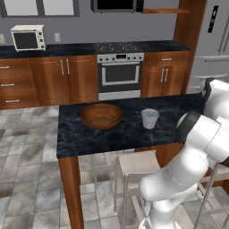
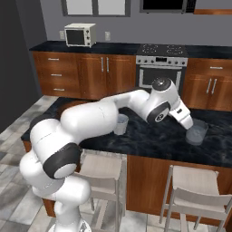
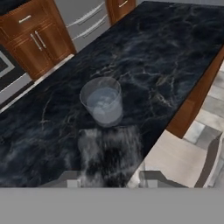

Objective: There are four ice cubes in the ice bowl. Place two ice cubes in each glass of water.

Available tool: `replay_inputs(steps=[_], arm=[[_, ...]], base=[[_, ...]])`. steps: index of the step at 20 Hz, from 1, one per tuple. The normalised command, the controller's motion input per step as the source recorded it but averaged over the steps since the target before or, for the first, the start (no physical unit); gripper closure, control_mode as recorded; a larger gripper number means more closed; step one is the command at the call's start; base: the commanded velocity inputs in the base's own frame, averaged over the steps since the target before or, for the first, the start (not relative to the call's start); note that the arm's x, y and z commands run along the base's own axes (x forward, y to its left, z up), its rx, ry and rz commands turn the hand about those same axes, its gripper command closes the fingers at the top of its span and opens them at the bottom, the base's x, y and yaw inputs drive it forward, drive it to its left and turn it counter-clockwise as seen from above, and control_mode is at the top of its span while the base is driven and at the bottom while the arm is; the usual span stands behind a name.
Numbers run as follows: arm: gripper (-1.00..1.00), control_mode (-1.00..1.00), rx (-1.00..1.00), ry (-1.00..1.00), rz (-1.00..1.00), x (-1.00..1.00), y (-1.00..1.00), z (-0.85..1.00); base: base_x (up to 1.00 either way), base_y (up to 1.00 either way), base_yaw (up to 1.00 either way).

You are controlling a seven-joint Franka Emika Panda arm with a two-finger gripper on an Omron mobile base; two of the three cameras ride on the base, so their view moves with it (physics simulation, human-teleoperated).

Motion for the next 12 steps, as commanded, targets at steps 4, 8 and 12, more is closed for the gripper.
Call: replay_inputs(steps=[4,8,12], arm=[[1.0,-1.0,0.0,0.0,0.03,0.19,-0.25,-0.13],[1.0,-1.0,0.0,0.0,0.04,0.16,-0.32,-0.13],[1.0,-1.0,0.0,0.0,0.04,0.17,-0.25,-0.16]], base=[[0.0,0.0,0.0],[0.0,0.0,0.0],[0.0,0.0,0.0]])
